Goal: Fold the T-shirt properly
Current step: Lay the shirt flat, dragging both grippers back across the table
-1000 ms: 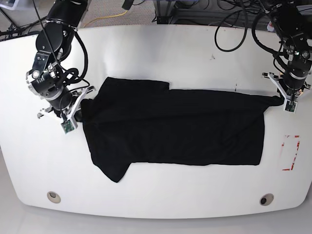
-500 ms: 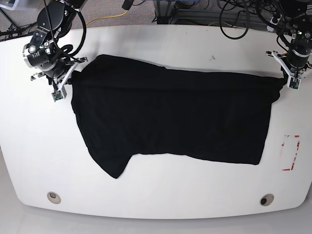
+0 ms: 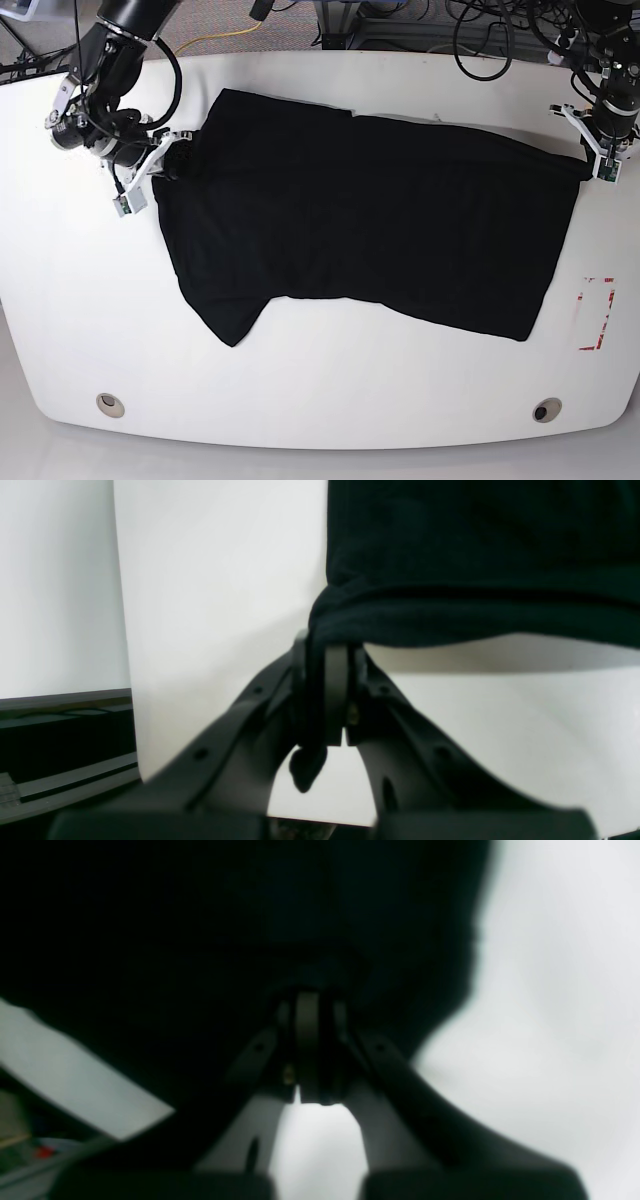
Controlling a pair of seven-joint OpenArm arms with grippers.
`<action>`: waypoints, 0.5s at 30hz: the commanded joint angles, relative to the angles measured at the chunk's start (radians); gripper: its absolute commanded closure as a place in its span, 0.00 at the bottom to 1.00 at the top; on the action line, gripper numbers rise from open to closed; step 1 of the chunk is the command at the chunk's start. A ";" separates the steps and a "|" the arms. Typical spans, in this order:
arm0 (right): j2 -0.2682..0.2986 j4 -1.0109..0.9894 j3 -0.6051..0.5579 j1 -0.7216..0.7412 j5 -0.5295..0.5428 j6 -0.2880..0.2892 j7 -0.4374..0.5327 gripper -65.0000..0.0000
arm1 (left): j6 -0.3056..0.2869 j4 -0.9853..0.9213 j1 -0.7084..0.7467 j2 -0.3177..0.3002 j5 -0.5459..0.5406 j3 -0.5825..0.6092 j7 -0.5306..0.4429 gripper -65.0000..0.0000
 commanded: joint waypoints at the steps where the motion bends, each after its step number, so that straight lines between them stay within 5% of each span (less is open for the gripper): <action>1: 0.025 -0.048 0.002 0.034 0.059 0.001 -0.043 0.94 | 0.003 0.015 -0.001 -0.016 -0.001 -0.007 -0.017 1.00; 9: 0.034 -0.048 0.008 -0.012 0.273 0.001 -0.045 0.31 | -0.003 0.015 -0.001 -0.016 -0.001 -0.006 -0.017 1.00; 15: 0.034 -0.048 0.045 -0.090 0.406 0.001 -0.045 0.35 | -0.003 0.015 -0.001 -0.017 -0.001 0.000 -0.018 1.00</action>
